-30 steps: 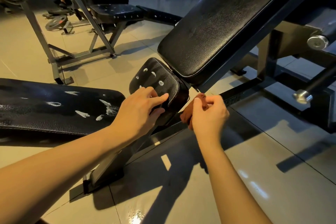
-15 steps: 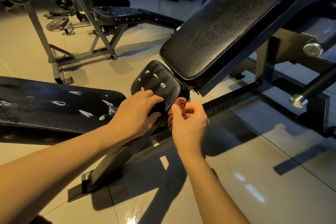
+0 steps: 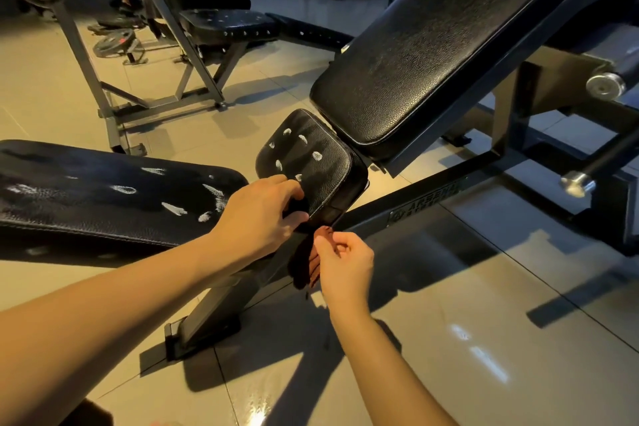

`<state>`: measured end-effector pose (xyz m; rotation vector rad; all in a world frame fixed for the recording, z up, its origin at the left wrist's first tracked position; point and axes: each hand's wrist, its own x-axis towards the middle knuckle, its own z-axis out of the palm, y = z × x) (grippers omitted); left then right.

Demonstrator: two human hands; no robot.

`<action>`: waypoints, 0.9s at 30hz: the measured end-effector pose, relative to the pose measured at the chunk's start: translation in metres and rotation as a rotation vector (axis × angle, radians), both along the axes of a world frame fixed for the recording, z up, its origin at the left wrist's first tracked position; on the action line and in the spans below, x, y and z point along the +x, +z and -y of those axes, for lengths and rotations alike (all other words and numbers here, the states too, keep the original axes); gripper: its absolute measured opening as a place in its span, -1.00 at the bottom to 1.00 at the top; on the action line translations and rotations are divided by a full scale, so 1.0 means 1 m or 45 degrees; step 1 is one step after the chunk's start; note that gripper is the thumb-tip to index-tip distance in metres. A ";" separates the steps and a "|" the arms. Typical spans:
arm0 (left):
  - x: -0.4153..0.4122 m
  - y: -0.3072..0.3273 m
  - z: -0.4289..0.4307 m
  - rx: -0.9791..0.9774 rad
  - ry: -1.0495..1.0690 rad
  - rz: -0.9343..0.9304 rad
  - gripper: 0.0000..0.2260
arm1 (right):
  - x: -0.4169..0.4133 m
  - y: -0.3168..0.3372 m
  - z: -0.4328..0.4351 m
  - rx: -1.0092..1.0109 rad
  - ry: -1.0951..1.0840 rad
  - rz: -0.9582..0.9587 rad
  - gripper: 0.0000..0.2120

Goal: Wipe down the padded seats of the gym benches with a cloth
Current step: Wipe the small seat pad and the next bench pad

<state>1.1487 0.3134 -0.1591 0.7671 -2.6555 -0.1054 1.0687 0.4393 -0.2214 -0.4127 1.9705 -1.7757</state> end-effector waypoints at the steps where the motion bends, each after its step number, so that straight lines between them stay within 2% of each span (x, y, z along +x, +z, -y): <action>1: -0.001 0.001 0.001 0.001 -0.004 0.003 -0.74 | -0.002 0.001 0.002 -0.030 -0.042 -0.018 -0.95; 4: -0.001 0.002 0.001 0.013 -0.005 0.001 -0.74 | -0.010 0.004 0.006 -0.058 -0.097 -0.046 -0.98; 6: -0.001 0.000 0.001 0.024 0.005 0.005 -0.75 | -0.010 0.004 0.005 -0.055 -0.070 -0.008 -0.88; 11: -0.002 0.001 0.003 0.030 -0.006 0.008 -0.78 | -0.015 0.005 0.009 -0.071 -0.101 -0.009 -0.94; 14: -0.002 -0.001 0.001 0.034 0.004 0.006 -0.79 | -0.017 0.003 0.009 -0.049 -0.052 0.057 -0.91; 17: -0.003 -0.002 0.001 0.047 0.006 -0.001 -0.79 | -0.020 0.007 0.010 -0.094 -0.082 0.017 -0.91; 27: -0.003 0.000 0.001 0.033 0.017 0.017 -0.77 | -0.020 0.010 0.005 -0.037 0.059 0.047 -0.87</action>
